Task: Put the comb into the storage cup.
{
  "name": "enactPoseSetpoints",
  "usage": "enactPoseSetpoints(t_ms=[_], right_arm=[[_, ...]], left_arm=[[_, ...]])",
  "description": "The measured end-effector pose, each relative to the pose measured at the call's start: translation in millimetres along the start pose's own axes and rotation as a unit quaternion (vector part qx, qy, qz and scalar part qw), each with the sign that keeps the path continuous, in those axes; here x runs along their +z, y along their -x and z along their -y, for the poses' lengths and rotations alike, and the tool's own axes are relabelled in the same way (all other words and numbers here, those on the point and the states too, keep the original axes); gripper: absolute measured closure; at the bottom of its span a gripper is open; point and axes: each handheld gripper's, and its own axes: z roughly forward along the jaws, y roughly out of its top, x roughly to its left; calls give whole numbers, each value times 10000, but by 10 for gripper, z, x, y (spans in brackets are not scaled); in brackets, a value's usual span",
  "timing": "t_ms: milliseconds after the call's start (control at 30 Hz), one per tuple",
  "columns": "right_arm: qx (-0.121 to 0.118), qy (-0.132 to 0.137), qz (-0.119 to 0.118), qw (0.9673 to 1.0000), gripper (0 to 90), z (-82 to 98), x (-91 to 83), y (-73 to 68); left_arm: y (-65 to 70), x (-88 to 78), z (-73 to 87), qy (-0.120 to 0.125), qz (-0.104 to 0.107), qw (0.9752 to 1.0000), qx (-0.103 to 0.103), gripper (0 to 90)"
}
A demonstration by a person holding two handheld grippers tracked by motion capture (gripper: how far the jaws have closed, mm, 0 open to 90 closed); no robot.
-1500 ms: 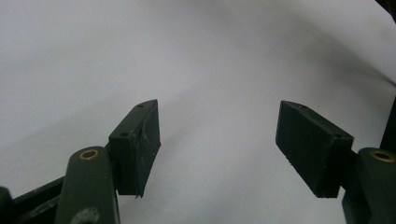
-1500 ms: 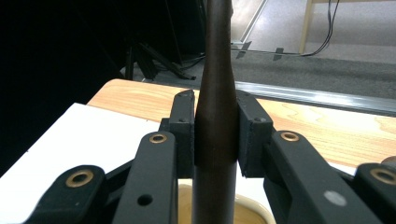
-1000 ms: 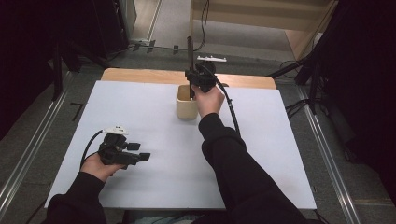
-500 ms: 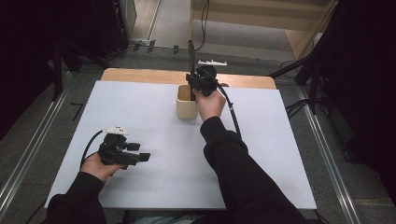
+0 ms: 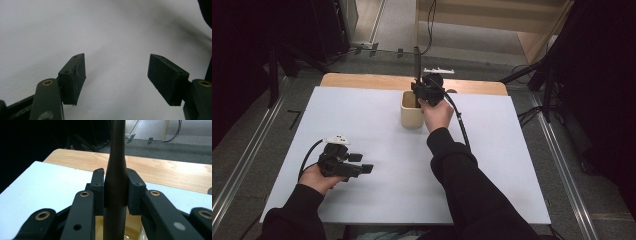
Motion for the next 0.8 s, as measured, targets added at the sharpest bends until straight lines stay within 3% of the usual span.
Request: enactPoseSetpoints(t_ms=[667,800], right_arm=[[-89,2,-23,10000,695,113,18,-29],[-216,-7,7,9998,692,123,22,-48]], left_arm=[[3,11,1,-6,-16,10000,3,314],[3,9,2,3,-14,10000,-1,313]])
